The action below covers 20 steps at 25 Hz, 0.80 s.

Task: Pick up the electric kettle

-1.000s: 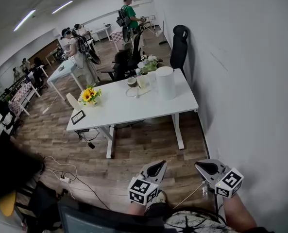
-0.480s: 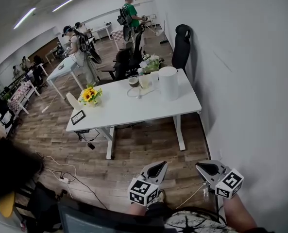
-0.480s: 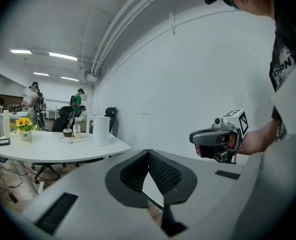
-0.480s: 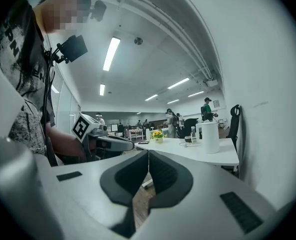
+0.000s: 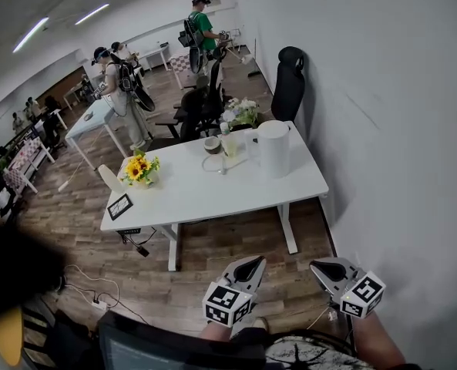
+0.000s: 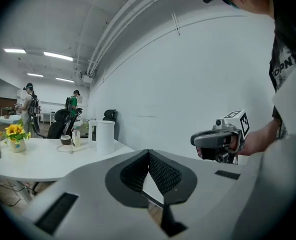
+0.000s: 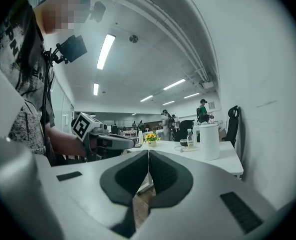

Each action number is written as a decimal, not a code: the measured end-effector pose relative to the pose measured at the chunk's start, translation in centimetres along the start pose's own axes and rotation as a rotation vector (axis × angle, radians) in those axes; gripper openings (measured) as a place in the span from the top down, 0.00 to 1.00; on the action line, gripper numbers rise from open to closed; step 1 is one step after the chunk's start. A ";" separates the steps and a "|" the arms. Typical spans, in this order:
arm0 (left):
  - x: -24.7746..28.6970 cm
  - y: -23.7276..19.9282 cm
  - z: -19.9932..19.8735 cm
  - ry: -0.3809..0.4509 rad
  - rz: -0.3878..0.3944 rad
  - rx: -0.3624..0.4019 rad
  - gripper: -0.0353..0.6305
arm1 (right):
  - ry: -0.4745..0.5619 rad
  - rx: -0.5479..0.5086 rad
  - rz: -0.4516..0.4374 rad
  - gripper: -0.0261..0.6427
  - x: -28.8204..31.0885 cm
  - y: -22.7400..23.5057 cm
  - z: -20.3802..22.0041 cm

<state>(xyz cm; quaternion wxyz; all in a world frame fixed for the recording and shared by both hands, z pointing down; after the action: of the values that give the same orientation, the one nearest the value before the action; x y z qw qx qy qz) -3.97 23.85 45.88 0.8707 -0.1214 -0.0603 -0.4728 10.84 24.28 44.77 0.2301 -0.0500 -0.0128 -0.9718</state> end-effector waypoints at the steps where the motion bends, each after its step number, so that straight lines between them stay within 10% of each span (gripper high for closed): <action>1: 0.2 -0.9 -0.2 -0.002 0.006 0.001 0.93 | 0.000 0.003 0.009 0.93 0.8 0.3 -0.1; 20: 1.2 -14.2 -1.1 0.000 0.075 -0.015 0.93 | -0.020 0.029 0.058 0.93 14.4 1.1 -0.2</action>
<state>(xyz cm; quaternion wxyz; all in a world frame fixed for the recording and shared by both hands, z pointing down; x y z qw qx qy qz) -15.22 15.13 47.24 0.8869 -0.1302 -0.0521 -0.4401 -1.52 16.89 46.02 0.2588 -0.0567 -0.0277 -0.9639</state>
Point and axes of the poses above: the fingertips, and each gripper's own axes: x forward along the fingers, y to its right, z out of its underside, the point moved 2 cm from there along -x, backward along the fingers, and after that the axes turned 5 degrees about -x, right-handed, at the moved point
